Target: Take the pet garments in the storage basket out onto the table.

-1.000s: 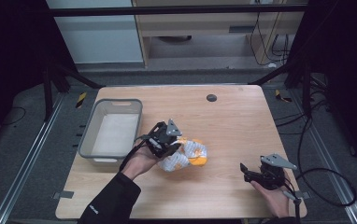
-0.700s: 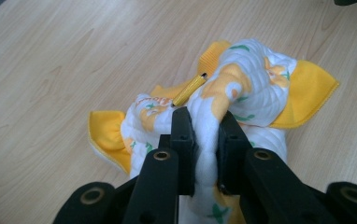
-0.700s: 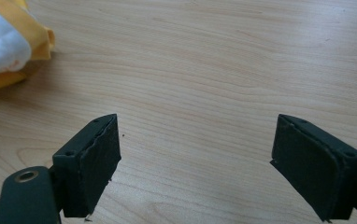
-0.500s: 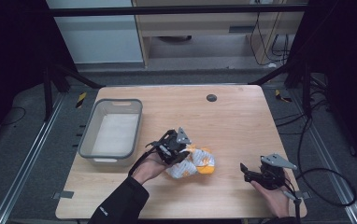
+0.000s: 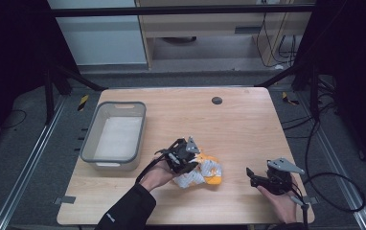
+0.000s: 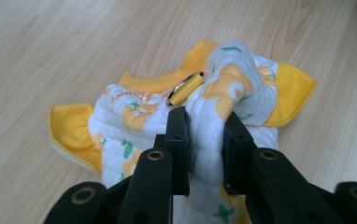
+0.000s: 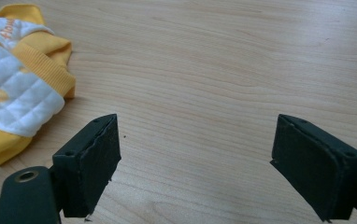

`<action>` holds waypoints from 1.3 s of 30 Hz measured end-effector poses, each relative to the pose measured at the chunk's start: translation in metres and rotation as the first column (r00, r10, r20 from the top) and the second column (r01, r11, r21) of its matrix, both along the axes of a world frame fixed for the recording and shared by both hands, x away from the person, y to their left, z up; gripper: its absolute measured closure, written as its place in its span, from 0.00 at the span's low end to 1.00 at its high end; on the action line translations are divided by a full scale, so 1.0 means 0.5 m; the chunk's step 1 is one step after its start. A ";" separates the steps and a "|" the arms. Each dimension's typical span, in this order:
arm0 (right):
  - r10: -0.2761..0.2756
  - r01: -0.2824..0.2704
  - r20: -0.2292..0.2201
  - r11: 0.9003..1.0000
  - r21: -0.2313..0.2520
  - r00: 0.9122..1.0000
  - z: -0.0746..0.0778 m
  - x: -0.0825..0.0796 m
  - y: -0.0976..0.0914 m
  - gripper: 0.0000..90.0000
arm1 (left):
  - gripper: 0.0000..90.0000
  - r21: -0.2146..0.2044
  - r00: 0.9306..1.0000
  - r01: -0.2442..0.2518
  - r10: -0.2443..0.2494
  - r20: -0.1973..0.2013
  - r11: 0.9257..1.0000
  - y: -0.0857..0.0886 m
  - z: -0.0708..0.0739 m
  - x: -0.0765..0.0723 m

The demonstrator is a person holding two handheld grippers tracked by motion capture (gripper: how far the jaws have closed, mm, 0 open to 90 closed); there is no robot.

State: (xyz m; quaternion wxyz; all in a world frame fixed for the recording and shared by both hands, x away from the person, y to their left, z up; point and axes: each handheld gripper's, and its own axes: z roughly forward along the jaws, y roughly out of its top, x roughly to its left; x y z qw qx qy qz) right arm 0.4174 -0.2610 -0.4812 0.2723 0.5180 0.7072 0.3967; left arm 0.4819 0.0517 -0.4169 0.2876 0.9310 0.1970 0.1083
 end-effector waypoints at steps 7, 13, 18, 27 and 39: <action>0.002 -0.002 -0.004 1.000 0.001 1.000 0.000 0.000 0.001 0.17 | 0.71 0.030 0.999 0.017 -0.016 -0.038 0.999 -0.005 -0.012 0.003; 0.001 -0.001 -0.009 1.000 0.009 1.000 0.000 -0.001 0.002 0.17 | 0.57 0.063 0.998 0.025 -0.021 -0.056 0.998 -0.009 -0.020 0.005; 0.005 -0.005 -0.008 1.000 0.001 1.000 -0.001 0.000 0.001 0.17 | 0.43 0.079 0.999 0.017 -0.013 -0.047 0.997 -0.010 -0.020 0.001; 0.007 -0.007 -0.008 1.000 0.000 1.000 -0.001 0.000 0.002 0.17 | 0.23 0.040 1.000 -0.024 0.024 -0.008 0.999 0.007 0.002 -0.009; 0.008 -0.008 -0.008 1.000 -0.001 1.000 -0.002 0.000 0.003 0.17 | 0.15 -0.078 0.994 -0.094 0.099 0.054 0.992 0.048 0.035 -0.042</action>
